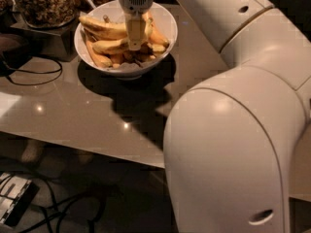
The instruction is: Pick banana from white bowl
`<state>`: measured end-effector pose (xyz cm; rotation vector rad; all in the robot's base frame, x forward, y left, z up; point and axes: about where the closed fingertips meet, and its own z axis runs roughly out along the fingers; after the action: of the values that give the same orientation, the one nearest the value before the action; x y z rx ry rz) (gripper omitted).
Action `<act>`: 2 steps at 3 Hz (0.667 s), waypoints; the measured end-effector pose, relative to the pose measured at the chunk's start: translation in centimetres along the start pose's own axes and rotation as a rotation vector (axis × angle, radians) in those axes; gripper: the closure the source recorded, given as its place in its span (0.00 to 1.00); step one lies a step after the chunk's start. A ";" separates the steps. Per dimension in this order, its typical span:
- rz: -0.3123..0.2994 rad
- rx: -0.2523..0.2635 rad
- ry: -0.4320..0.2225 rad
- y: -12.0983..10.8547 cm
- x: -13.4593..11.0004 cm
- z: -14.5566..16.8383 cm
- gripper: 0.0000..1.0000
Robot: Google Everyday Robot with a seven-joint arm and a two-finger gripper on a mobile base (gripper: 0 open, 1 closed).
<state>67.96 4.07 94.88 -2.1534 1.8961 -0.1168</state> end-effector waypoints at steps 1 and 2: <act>-0.008 -0.010 0.012 0.1 0.2 0.7 0.42; -0.007 -0.023 0.015 0.2 0.4 1.4 0.42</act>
Offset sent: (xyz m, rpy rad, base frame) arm -0.0188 -0.0202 -0.0254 -0.0768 0.1120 0.0018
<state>68.14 3.84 93.43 -2.1805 1.9073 -0.1127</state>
